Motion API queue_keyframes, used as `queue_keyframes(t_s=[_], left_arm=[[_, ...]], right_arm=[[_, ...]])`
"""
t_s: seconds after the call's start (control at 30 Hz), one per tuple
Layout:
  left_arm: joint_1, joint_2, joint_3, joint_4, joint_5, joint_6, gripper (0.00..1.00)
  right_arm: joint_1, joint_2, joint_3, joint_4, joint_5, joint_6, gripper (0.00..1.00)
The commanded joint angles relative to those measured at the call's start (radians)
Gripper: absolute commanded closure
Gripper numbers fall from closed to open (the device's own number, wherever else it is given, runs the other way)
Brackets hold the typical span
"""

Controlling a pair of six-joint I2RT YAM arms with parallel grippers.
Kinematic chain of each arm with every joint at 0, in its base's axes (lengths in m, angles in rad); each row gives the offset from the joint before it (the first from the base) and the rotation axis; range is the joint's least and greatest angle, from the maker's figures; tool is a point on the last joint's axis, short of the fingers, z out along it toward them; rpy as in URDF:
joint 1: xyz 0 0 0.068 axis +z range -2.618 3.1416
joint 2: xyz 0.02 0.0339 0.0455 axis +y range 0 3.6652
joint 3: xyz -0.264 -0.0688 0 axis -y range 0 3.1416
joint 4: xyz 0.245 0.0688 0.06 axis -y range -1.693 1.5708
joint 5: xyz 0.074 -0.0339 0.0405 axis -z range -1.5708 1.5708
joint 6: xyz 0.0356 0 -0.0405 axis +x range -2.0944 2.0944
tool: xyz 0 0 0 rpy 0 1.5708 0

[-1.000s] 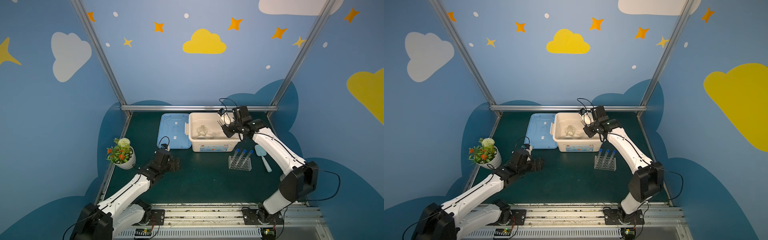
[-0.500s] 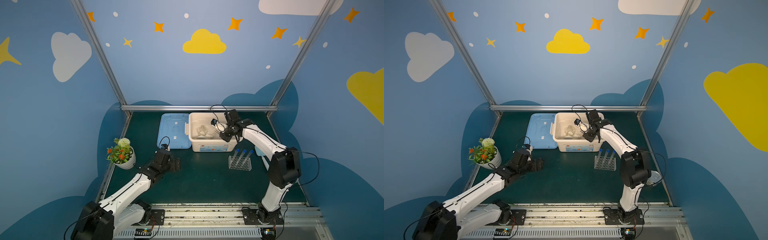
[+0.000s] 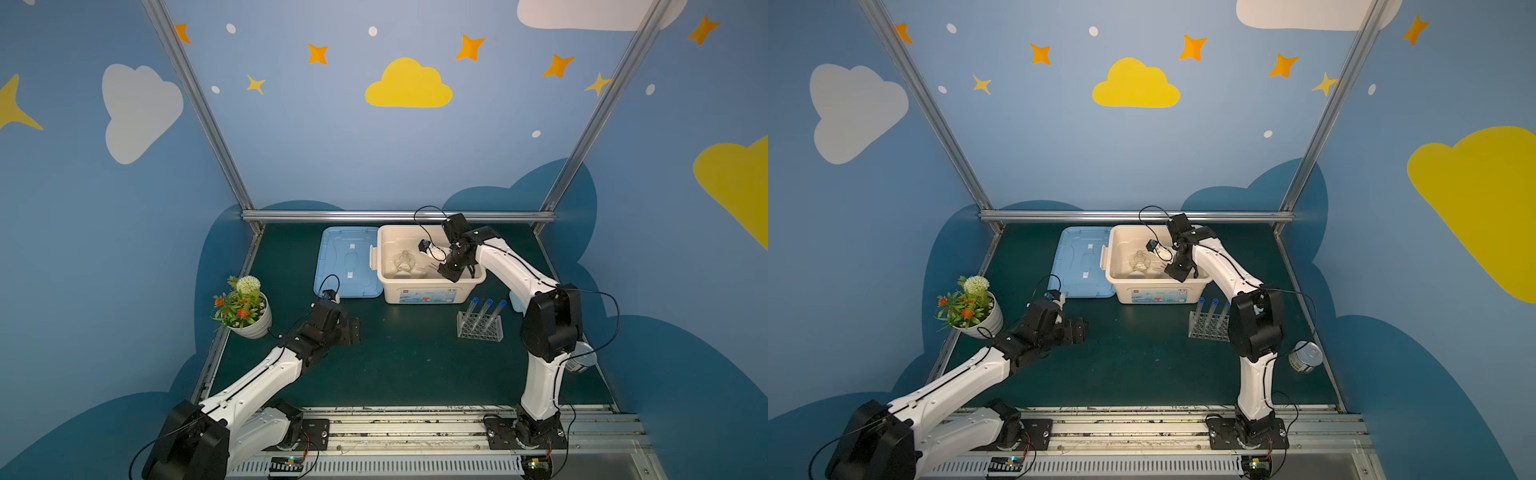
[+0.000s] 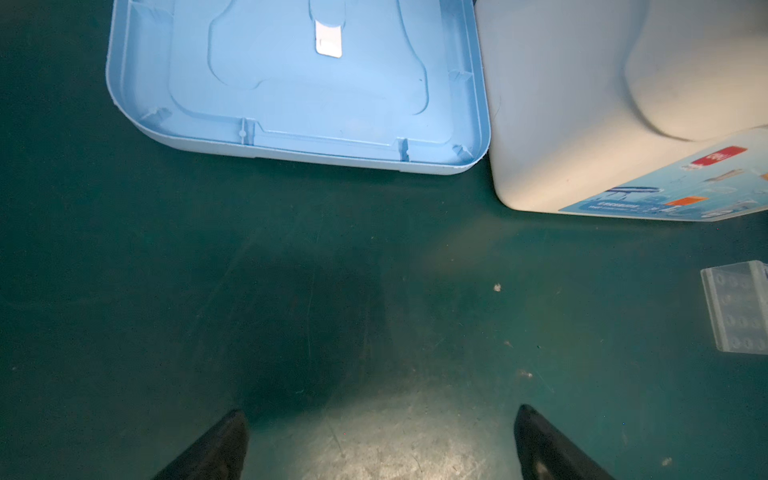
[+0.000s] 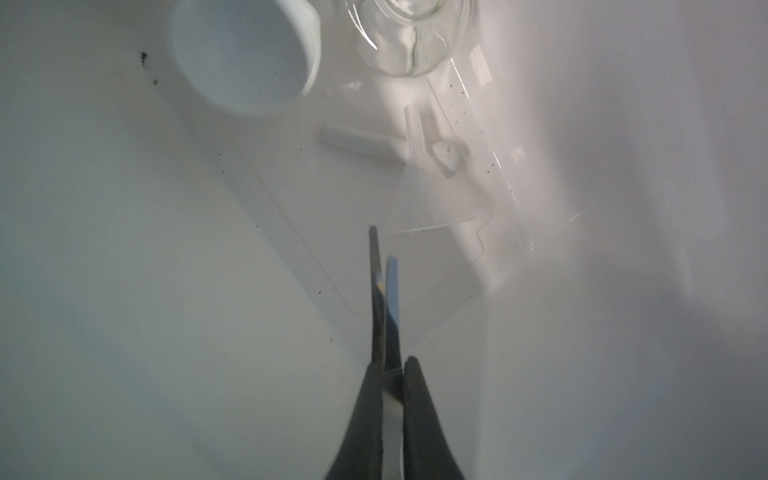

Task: Organize the chemistry lab equipment
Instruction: 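Lower the tweezers into the bin and open the right gripper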

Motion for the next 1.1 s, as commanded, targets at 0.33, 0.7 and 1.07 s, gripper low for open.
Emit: queue_keyframes(t_s=[0.33, 0.7, 1.07], left_arm=[[0.009, 0.055, 0.008, 0.025, 0.008, -0.006, 0.0], [0.01, 0.082, 0.017, 0.024, 0.007, -0.003, 0.0], [0.012, 0.128, 0.041, 0.028, 0.014, 0.001, 0.0]], right_arm=[[-0.049, 0.072, 0.033, 0.007, -0.021, 0.008, 1.0], [-0.056, 0.136, 0.038, 0.009, -0.002, 0.002, 1.0], [-0.058, 0.203, 0.079, -0.016, 0.005, -0.001, 1.0]])
